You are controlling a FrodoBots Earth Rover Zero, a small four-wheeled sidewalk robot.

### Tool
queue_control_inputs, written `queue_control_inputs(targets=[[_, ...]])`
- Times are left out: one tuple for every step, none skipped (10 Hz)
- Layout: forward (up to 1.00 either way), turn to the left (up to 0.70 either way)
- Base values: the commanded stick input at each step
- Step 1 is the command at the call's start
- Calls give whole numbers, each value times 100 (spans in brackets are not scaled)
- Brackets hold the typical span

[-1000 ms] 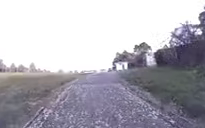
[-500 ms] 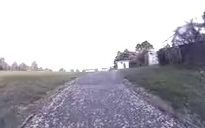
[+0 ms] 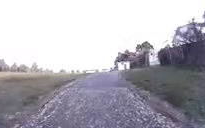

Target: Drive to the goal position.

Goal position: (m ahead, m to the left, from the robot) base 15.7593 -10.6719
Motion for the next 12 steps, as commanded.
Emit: queue_control_inputs(targets=[[50, 0], [50, 0], [50, 0], [50, 0], [50, 0], [50, 0], [50, 0], [50, 0], [50, 0], [50, 0], [50, 0], [50, 0]])
